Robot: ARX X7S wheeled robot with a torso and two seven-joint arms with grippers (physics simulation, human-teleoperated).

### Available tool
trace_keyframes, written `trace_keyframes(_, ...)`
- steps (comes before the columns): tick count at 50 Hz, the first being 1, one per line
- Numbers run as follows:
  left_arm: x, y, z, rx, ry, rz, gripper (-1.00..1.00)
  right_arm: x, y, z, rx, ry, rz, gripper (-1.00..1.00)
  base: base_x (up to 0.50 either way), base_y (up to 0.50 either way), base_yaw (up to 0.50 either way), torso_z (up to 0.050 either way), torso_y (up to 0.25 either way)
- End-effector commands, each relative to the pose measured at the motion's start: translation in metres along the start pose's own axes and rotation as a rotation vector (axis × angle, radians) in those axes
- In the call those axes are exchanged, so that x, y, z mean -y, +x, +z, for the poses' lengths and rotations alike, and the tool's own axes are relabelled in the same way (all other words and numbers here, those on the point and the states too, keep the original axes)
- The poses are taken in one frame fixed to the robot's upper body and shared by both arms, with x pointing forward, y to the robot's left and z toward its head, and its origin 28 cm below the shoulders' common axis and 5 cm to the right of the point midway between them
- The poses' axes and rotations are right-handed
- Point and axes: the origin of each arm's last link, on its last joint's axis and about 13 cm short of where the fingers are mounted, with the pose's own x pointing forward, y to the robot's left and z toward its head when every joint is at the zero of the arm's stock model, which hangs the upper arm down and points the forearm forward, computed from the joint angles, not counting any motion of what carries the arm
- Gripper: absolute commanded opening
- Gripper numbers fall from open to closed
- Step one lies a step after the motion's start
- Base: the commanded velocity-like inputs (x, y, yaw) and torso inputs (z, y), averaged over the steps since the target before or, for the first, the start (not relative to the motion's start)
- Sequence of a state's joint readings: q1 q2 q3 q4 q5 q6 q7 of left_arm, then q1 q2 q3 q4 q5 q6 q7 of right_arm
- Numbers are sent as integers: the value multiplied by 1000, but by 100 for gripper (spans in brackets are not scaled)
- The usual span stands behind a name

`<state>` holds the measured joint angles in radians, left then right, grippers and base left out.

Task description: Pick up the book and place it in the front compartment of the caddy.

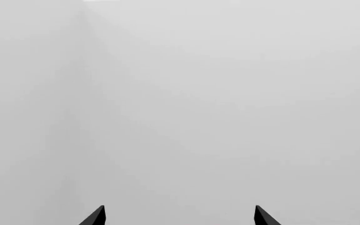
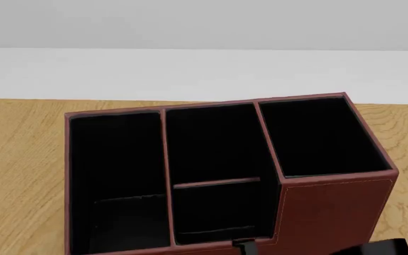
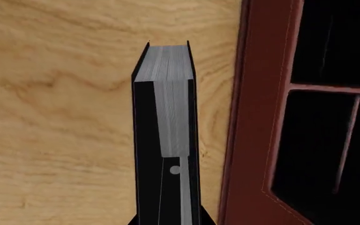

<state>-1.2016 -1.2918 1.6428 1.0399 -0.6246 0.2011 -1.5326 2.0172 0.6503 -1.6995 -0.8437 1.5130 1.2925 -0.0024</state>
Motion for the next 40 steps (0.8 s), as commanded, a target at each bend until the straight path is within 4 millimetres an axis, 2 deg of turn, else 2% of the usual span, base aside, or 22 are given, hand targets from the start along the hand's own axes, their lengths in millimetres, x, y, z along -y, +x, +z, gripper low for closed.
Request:
trace_keyframes(1, 0, 0, -1, -1, -1, -1, 100, 13, -29, 10, 53, -42, -155, -100, 0, 0, 0, 0, 0)
trace_keyframes(7, 0, 1, -2, -2, -1, -1, 100, 23, -36, 14, 42, -62, -181, -100, 0, 0, 0, 0, 0)
trace_keyframes(18, 0, 0, -3, -5, -3, 0, 100, 46, -66, 20, 21, -90, -297, -100, 0, 0, 0, 0, 0)
trace_keyframes(21, 0, 0, -5, -6, -6, 0, 100, 53, -68, 20, -2, -84, -311, -100, 0, 0, 0, 0, 3)
trace_keyframes(33, 2, 2, -6, -3, -18, -10, 100, 91, -94, 33, 2, -112, -387, -100, 0, 0, 0, 0, 0)
trace_keyframes(40, 2, 2, -4, 2, -20, -14, 100, 111, -99, 36, -20, -122, -417, -100, 0, 0, 0, 0, 1)
